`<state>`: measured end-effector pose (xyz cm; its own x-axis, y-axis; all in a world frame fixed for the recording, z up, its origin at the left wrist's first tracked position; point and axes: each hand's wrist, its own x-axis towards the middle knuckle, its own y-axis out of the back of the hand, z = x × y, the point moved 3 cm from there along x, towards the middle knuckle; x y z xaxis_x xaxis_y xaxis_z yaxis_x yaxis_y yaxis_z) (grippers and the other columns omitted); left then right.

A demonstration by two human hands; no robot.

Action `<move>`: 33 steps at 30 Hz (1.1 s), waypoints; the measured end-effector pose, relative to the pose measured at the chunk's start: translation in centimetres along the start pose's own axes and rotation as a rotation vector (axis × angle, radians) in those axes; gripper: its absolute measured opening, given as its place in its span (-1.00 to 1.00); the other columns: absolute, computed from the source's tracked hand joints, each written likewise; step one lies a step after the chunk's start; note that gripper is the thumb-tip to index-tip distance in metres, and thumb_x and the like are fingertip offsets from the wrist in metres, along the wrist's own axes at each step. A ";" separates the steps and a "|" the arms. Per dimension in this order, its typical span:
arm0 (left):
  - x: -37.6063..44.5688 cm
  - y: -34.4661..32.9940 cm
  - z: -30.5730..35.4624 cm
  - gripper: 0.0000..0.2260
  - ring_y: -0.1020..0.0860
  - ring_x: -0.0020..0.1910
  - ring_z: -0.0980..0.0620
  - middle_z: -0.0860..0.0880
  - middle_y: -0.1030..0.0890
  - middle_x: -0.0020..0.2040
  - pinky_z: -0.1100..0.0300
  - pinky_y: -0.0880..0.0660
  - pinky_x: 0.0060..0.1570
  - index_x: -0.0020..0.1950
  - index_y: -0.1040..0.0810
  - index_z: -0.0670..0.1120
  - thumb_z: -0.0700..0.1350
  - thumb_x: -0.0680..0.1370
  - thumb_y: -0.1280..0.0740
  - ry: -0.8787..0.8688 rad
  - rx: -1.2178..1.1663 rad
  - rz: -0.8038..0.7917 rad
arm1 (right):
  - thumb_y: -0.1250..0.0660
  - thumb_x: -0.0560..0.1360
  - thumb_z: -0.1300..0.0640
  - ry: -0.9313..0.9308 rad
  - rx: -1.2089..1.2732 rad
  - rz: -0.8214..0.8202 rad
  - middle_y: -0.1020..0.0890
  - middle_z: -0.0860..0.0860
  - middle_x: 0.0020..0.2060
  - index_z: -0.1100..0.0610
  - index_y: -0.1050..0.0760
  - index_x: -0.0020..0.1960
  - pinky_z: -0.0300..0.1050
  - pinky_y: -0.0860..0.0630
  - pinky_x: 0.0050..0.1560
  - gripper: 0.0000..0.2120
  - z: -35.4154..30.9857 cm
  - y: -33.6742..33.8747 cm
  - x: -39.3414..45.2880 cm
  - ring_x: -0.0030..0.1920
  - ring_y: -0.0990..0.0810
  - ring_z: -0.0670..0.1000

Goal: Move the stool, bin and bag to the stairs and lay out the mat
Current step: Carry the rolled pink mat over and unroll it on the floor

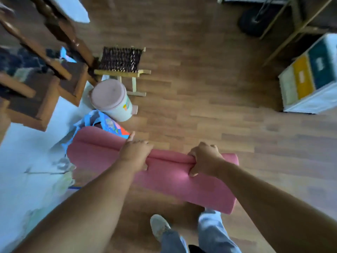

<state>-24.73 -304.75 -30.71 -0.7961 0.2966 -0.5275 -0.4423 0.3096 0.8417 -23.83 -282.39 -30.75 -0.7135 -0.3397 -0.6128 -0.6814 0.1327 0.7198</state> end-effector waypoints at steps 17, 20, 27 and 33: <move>7.5 26.5 32.0 -0.68 -0.55 0.08 -0.04 0.05 -0.62 0.00 0.13 -0.37 0.14 -0.05 -0.54 0.03 0.14 0.30 -0.48 -0.349 0.101 0.248 | -0.45 0.27 -0.12 -0.308 0.010 0.321 -0.51 0.00 0.23 -0.07 -0.30 0.38 0.05 -0.32 0.30 -0.28 27.7 12.4 -23.6 0.28 -0.46 0.10; 8.2 29.3 36.9 -0.71 -0.50 0.11 -0.05 0.05 -0.60 0.01 0.14 -0.38 0.11 -0.06 -0.53 0.01 0.11 0.34 -0.48 -0.433 0.106 0.258 | -0.48 0.20 -0.16 -0.400 0.025 0.398 -0.53 0.00 0.22 -0.04 -0.33 0.35 0.04 -0.34 0.28 -0.23 30.2 12.1 -26.0 0.25 -0.49 0.10; 11.3 35.7 48.6 -0.81 -0.51 0.12 -0.04 0.02 -0.62 0.00 0.17 -0.33 0.17 -0.03 -0.58 0.02 0.02 0.40 -0.44 -0.728 0.247 0.236 | -0.47 0.15 -0.12 -0.589 0.156 0.471 -0.56 0.01 0.16 -0.02 -0.34 0.27 0.07 -0.35 0.24 -0.27 37.7 11.6 -31.3 0.22 -0.47 0.11; 13.9 41.5 58.8 -0.83 -0.55 0.05 -0.09 -0.02 -0.62 -0.02 0.15 -0.38 -0.10 -0.01 -0.58 0.00 -0.05 0.42 -0.41 -0.963 0.364 0.299 | -0.49 0.19 -0.14 -0.843 0.270 0.583 -0.58 0.00 0.11 -0.04 -0.40 0.25 -0.02 -0.42 0.11 -0.32 43.5 13.2 -37.3 0.12 -0.56 0.10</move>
<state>-29.89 -234.68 -9.91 -0.1208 0.9435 -0.3087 -0.0070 0.3101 0.9507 -13.27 -227.44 -12.63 -0.7537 0.5854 -0.2987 -0.1367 0.3050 0.9425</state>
